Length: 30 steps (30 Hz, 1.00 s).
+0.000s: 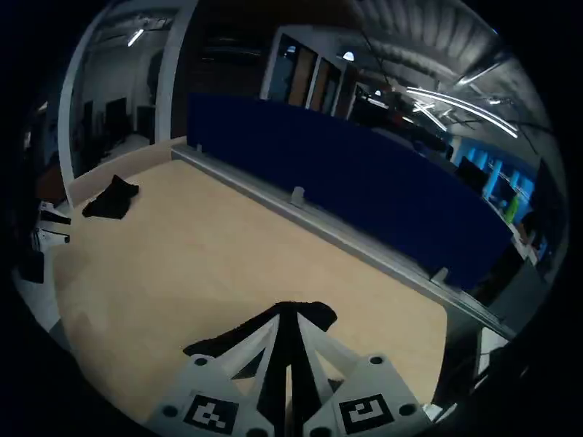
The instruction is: Fold towel
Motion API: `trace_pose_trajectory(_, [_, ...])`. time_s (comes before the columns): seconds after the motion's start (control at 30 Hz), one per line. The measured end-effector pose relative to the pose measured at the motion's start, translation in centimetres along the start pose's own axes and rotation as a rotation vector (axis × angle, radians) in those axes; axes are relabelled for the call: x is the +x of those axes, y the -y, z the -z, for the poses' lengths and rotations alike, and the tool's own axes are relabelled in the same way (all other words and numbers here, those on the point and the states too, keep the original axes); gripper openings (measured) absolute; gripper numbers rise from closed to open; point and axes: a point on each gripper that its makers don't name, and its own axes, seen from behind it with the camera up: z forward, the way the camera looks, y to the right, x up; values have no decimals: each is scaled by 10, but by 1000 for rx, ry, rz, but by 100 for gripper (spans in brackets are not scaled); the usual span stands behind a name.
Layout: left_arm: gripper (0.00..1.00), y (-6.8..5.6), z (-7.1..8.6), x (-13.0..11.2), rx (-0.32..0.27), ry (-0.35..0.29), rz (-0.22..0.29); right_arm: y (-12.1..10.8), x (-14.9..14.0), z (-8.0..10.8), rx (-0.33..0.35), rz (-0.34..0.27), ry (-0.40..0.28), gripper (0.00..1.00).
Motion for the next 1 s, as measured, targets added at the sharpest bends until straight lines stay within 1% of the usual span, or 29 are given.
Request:
trace_pose_trajectory(0.2, [92,-8,-3,2,-1,7,-8,-41,-13,2,-40,-20,19,3])
trace_pose_trajectory(0.33, [92,-13,-5,4,-1,9,-16,-61,-21,2,-60,-38,27,3])
trace_pose_trajectory(0.6, [92,-21,-10,7,-4,15,-26,-83,-45,6,-90,-72,52,3])
trace_pose_trajectory(0.8, [92,-27,-13,8,-11,19,-34,-94,-74,22,-120,-106,74,3])
trace_pose_trajectory(1.0, [92,-34,-17,9,-25,24,-47,-106,-117,44,-161,-160,110,3])
